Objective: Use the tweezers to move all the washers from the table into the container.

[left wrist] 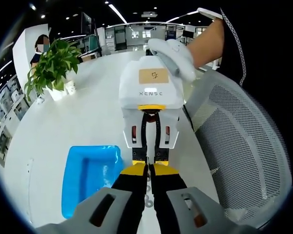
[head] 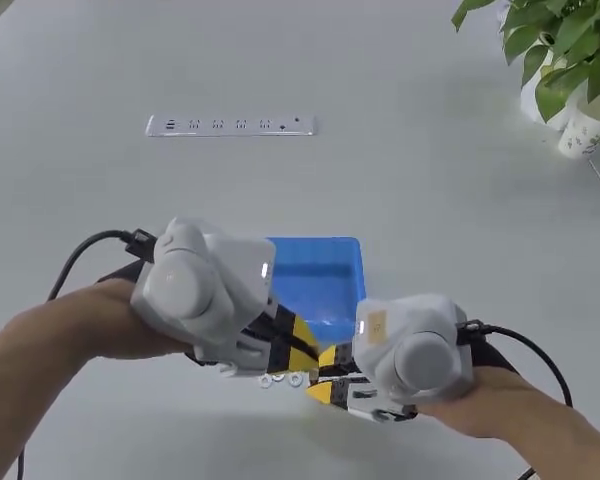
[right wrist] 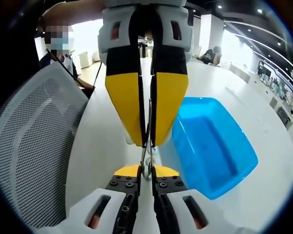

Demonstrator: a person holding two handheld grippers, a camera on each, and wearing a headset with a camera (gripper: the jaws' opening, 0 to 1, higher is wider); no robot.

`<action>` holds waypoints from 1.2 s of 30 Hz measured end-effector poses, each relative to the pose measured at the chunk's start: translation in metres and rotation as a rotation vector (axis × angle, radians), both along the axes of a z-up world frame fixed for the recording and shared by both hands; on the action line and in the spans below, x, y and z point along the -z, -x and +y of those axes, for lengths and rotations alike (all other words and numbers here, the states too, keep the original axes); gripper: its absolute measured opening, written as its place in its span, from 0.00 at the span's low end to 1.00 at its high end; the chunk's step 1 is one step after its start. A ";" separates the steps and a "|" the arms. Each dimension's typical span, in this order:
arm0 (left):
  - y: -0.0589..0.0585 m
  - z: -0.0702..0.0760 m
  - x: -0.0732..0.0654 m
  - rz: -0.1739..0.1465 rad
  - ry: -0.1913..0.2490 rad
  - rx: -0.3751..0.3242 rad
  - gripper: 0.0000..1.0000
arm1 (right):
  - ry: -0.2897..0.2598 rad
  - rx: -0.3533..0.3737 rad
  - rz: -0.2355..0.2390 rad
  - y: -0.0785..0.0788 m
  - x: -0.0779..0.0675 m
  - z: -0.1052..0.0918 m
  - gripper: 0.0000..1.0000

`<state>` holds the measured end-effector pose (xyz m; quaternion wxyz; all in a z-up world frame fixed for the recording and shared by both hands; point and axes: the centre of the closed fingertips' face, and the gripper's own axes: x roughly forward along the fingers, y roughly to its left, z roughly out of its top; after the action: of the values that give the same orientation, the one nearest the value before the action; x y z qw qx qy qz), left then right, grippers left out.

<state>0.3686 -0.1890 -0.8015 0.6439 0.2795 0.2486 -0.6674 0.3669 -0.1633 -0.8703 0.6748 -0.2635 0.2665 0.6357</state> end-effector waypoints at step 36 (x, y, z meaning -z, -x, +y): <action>0.000 0.003 -0.024 -0.007 0.003 -0.019 0.06 | 0.001 -0.021 -0.015 0.000 -0.024 0.002 0.10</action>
<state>0.3690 -0.1855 -0.7773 0.6515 0.2786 0.2480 -0.6606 0.3671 -0.1611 -0.8459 0.6700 -0.2712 0.2590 0.6407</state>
